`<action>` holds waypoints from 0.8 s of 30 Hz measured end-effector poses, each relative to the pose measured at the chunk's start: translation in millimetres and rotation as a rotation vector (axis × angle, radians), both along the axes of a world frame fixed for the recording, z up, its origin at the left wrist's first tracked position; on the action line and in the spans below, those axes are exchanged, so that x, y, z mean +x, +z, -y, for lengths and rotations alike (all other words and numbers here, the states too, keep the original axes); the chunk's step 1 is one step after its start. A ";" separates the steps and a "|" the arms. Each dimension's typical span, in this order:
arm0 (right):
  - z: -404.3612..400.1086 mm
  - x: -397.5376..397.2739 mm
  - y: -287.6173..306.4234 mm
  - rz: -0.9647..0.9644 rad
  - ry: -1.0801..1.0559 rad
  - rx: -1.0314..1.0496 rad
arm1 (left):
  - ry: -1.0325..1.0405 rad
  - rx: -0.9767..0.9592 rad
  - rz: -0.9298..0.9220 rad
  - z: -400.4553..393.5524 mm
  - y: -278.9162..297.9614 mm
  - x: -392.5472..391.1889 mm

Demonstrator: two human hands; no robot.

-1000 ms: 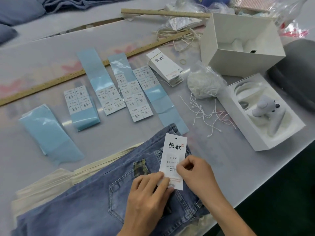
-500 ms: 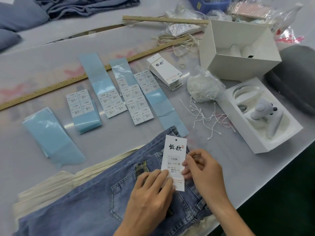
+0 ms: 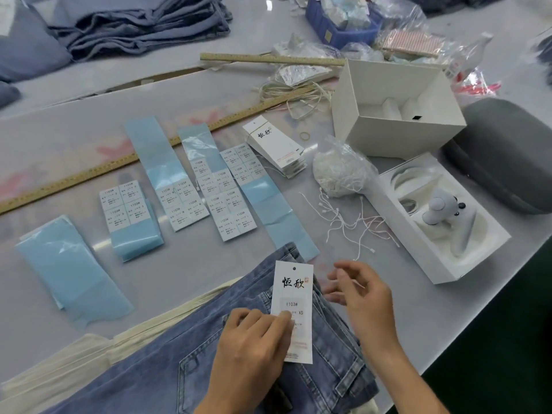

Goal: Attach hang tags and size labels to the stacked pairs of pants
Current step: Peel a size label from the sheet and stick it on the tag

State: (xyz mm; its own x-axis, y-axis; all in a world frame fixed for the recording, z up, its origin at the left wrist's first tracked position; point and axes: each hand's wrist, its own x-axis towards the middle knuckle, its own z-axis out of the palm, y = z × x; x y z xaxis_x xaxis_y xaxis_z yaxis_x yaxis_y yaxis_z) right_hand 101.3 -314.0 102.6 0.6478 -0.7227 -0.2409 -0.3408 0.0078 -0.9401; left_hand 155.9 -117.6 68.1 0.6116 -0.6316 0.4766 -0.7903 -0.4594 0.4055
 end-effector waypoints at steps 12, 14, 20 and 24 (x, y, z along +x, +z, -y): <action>118.6 94.2 -76.6 -0.341 0.620 -0.897 | 0.361 -0.138 -1.019 51.1 7.2 67.7; 126.0 93.6 -77.6 -0.294 0.686 -0.958 | 0.354 -0.160 -1.036 51.8 6.6 68.0; 126.2 88.5 -71.3 -0.223 0.711 -1.047 | 0.379 -0.277 -1.041 49.0 7.9 64.8; 98.8 90.1 -49.9 -0.151 0.270 -0.538 | 0.394 -0.385 -1.101 41.8 15.4 63.2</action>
State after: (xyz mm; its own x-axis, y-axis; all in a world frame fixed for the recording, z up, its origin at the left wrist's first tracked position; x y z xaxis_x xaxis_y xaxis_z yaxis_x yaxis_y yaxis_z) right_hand 191.4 -412.8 52.6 0.8119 -0.5838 0.0088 -0.3940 -0.5589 -0.7296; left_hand 219.2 -159.4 83.5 0.9220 -0.2457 -0.2993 0.2239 -0.2923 0.9297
